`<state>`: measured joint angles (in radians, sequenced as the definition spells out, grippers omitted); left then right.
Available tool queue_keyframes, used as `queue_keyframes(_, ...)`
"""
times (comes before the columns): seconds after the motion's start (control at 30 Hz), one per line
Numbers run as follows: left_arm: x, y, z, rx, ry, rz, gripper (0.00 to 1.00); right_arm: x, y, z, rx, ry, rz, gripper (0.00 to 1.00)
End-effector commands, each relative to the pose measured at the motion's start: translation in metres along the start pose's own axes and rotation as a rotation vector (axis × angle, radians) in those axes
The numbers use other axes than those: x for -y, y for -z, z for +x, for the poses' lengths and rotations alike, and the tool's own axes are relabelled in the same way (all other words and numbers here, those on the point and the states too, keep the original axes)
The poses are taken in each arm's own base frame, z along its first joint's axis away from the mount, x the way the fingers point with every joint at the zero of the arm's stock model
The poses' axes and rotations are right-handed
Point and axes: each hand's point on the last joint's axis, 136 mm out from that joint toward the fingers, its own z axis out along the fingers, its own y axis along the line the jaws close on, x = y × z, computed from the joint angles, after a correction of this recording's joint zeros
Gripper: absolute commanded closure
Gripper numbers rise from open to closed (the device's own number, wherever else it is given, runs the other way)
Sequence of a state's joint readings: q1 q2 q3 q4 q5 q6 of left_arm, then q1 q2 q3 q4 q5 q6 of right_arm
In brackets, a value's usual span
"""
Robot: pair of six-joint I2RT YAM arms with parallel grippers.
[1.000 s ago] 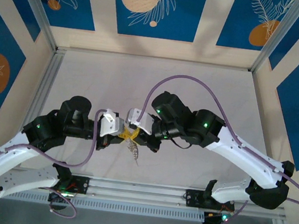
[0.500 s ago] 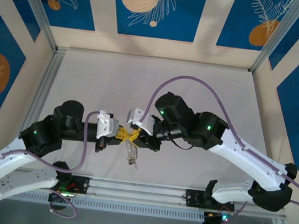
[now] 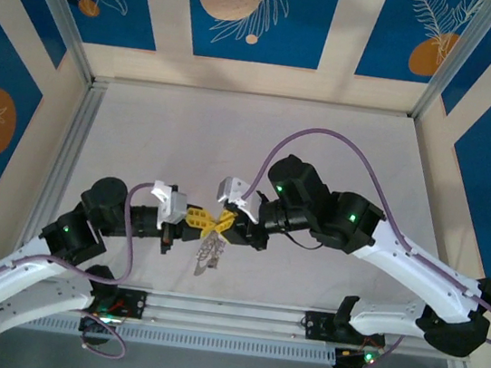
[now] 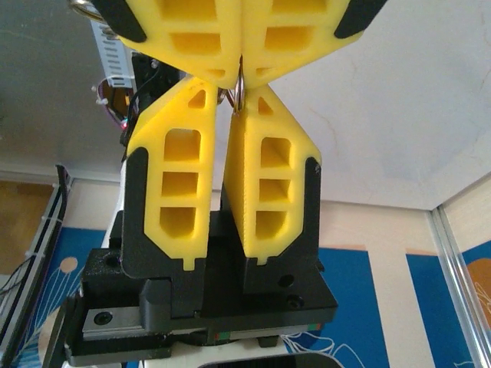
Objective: Put the keys on the keyring
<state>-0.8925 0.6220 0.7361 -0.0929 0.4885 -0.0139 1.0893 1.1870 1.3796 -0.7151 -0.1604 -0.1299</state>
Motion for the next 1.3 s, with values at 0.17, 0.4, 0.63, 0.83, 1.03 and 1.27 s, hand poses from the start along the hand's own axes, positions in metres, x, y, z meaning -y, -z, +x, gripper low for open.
queue_keyframes(0.17,0.004,0.009,-0.047,0.245,0.018,0.009,1.00,-0.007,0.008,-0.014,0.114,-0.026,-0.065,0.77)
queue_keyframes(0.4,0.003,0.009,-0.043,0.192,0.001,-0.004,1.00,-0.002,0.018,-0.009,0.136,-0.056,-0.036,0.80)
queue_keyframes(0.63,0.005,0.007,-0.044,0.199,0.000,0.013,1.00,0.000,0.019,-0.006,0.140,-0.071,-0.040,0.92)
queue_keyframes(0.83,0.008,0.011,-0.049,0.229,-0.008,0.022,1.00,0.003,0.015,-0.002,0.130,-0.102,-0.056,0.95)
queue_keyframes(1.03,0.008,0.011,-0.051,0.249,-0.026,0.023,1.00,0.009,0.008,0.003,0.103,-0.168,-0.088,0.84)
queue_keyframes(1.27,0.009,0.013,-0.054,0.264,-0.047,0.018,1.00,0.007,0.006,0.003,0.087,-0.217,-0.136,0.78)
